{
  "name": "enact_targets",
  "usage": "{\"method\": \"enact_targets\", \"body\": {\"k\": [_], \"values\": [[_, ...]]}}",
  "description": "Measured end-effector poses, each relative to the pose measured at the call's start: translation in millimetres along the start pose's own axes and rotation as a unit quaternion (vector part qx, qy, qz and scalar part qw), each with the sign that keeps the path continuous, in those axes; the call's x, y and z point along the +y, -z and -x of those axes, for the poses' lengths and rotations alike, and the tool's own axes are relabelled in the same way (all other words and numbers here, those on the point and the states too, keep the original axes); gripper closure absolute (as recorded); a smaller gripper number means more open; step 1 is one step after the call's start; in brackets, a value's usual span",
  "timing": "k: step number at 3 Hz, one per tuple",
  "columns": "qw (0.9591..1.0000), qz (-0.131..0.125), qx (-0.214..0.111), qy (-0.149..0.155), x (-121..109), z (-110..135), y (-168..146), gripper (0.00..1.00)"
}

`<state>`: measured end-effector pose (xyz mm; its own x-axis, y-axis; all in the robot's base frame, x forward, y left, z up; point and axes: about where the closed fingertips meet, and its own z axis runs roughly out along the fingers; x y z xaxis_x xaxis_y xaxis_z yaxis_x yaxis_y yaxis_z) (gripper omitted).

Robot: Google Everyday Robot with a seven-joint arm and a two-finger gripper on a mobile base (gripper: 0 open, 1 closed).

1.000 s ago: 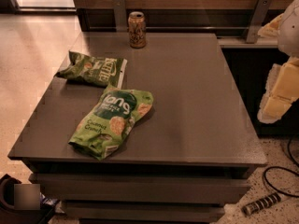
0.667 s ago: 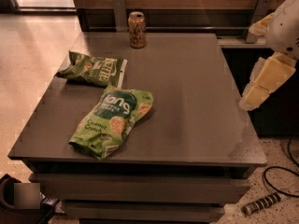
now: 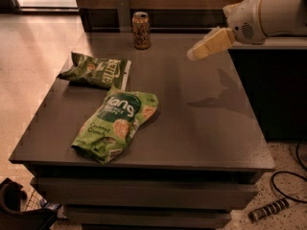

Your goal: Pick orange can

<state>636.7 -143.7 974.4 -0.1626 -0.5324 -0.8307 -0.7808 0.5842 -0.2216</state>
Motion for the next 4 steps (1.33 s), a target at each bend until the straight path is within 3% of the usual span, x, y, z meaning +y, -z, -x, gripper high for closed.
{"method": "enact_targets", "body": {"k": [1, 2, 3, 4], "values": [[0.9974, -0.023, -0.061, -0.031, -19, 25, -27, 0.00], [0.9972, -0.024, -0.062, -0.034, -23, 25, -32, 0.00], [0.9967, -0.027, -0.067, -0.037, -41, 26, -57, 0.00], [0.9926, -0.036, -0.103, -0.052, -77, 32, -115, 0.00]]}}
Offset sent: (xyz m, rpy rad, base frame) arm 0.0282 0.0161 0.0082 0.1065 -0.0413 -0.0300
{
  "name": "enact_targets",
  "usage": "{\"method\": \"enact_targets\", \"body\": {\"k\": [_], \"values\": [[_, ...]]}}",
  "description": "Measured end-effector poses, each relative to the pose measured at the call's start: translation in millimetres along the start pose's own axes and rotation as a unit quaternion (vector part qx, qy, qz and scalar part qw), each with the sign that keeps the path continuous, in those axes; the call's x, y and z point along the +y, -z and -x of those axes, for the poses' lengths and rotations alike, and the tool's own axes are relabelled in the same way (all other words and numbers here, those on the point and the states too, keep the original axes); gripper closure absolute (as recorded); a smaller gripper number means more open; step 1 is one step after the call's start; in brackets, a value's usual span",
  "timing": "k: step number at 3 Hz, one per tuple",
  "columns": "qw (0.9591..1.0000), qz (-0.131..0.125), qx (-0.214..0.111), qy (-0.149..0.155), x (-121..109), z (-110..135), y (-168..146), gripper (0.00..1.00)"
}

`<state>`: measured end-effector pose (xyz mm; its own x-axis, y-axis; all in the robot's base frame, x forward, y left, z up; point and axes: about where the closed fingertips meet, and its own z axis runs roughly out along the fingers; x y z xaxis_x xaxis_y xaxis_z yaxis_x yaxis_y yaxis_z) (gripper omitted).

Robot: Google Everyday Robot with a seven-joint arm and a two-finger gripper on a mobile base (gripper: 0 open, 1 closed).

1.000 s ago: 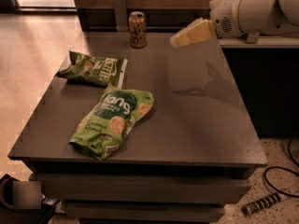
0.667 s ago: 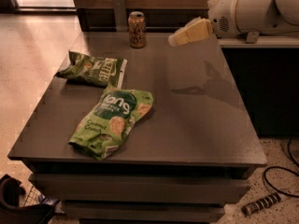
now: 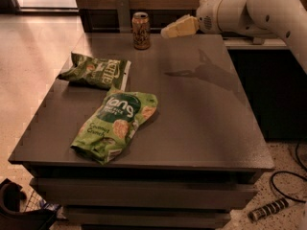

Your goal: Pick orange can

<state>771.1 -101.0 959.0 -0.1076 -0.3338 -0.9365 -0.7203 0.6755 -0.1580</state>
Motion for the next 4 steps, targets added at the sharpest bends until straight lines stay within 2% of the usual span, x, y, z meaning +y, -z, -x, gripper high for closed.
{"method": "enact_targets", "body": {"k": [1, 2, 3, 4], "values": [[0.9997, -0.002, -0.022, -0.012, -13, -3, -32, 0.00], [0.9992, 0.008, -0.031, -0.024, -19, -6, -71, 0.00], [0.9975, 0.036, -0.046, -0.039, -15, -3, -126, 0.00], [0.9955, 0.049, -0.063, -0.051, -10, 2, -156, 0.00]]}}
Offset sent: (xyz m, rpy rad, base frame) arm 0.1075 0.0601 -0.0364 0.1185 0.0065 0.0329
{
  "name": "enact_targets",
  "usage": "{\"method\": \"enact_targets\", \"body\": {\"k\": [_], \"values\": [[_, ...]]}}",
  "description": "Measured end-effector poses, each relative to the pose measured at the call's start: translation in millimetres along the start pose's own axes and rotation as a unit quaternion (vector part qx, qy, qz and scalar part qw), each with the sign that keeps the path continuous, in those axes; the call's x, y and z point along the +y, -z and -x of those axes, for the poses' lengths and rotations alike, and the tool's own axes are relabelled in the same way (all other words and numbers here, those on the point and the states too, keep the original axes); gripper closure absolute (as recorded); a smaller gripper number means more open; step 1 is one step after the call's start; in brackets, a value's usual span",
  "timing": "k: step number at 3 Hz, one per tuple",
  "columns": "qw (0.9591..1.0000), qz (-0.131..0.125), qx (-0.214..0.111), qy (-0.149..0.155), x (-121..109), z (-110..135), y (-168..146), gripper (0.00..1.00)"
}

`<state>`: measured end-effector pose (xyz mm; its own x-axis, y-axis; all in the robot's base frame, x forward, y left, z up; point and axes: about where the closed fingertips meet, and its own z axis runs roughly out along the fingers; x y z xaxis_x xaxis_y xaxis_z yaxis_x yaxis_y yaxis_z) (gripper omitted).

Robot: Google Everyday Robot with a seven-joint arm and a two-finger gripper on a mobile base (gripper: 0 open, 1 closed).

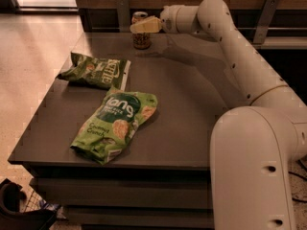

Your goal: Pick orange can

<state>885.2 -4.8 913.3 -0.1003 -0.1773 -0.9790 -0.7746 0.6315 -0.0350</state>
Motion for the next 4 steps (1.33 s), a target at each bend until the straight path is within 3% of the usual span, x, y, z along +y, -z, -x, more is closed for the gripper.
{"method": "enact_targets", "body": {"k": [1, 2, 3, 4], "values": [[0.9991, 0.009, -0.023, -0.036, 9, -11, -28, 0.00], [0.9983, 0.009, -0.026, -0.051, 16, -20, -36, 0.00], [0.9983, 0.011, -0.026, -0.052, 18, -21, -39, 0.15], [0.9982, 0.014, -0.025, -0.052, 21, -21, -42, 0.38]]}}
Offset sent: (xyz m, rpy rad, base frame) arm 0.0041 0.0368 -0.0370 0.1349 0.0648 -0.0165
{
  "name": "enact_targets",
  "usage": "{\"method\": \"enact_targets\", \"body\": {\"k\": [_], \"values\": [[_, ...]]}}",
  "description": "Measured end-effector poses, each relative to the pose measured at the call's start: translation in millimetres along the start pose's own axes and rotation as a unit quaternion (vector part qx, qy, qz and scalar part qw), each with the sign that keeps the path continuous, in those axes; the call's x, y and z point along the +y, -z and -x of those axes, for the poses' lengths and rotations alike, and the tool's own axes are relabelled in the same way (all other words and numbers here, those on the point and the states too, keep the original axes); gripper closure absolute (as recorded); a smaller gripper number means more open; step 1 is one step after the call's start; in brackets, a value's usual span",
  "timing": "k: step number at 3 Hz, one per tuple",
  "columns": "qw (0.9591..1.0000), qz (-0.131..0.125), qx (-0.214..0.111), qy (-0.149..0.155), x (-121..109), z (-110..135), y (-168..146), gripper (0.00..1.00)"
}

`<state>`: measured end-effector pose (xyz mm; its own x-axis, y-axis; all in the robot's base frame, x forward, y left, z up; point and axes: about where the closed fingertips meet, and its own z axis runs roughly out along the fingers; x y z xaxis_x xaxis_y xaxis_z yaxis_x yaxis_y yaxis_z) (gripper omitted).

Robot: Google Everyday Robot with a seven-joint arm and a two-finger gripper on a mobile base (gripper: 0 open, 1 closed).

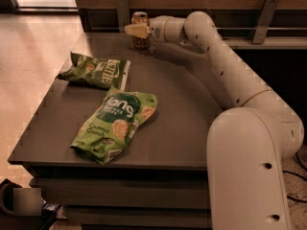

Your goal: Pick orange can

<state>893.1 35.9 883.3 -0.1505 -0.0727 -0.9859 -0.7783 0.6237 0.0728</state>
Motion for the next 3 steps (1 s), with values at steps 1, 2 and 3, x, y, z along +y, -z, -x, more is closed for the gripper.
{"method": "enact_targets", "body": {"k": [1, 2, 3], "values": [[1.0000, 0.003, 0.001, -0.001, 3.1, -1.4, -3.9, 0.69], [1.0000, 0.005, 0.001, -0.001, 4.9, -2.2, -6.2, 0.92], [1.0000, 0.006, 0.002, -0.001, 6.5, -2.9, -8.1, 1.00]]}}
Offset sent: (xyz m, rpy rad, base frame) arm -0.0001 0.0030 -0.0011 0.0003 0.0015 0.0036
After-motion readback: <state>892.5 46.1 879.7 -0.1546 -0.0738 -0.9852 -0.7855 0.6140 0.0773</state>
